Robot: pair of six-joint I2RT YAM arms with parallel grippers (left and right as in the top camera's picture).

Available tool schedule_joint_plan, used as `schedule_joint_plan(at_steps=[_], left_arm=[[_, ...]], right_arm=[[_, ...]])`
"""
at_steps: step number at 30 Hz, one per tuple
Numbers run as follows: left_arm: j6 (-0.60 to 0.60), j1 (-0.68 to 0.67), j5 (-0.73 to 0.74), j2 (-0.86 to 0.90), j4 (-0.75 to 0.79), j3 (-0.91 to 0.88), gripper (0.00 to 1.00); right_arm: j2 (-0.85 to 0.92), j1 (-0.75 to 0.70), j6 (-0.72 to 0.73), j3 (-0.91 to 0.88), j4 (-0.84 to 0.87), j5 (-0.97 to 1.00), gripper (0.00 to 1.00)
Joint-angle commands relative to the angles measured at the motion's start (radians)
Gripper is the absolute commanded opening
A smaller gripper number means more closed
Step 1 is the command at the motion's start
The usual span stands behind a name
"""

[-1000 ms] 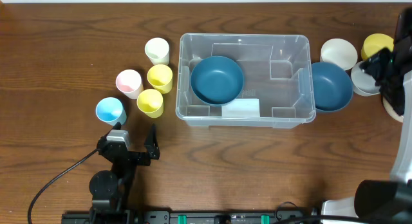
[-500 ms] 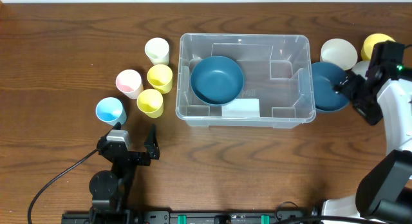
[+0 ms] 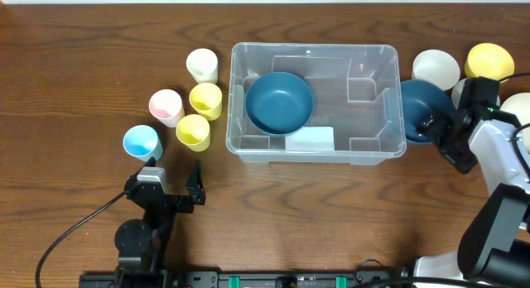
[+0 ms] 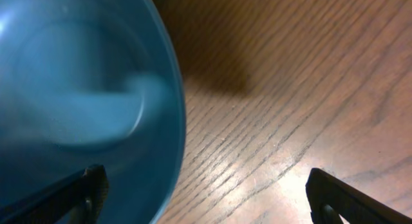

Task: Pack container
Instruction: 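Move the right gripper back to the second dark teal bowl, then grip the second teal bowl rim with the right gripper and lift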

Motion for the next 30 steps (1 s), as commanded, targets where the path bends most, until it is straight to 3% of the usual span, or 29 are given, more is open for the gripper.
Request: schedule_joint_plan(at_steps=[1,18,30], left_arm=[[-0.005,0.006,-0.008,-0.006,-0.01,-0.031,0.98],[-0.005,0.006,-0.008,-0.006,-0.01,-0.031,0.98],[-0.005,0.006,-0.008,-0.006,-0.01,-0.031,0.98]], right_arm=[[0.0,-0.005,-0.015,-0.015,0.018,0.003,0.99],[0.112,-0.006,-0.029,-0.016,0.064,0.025,0.97],[0.111,-0.111,-0.029,-0.003,0.027,0.025,0.39]])
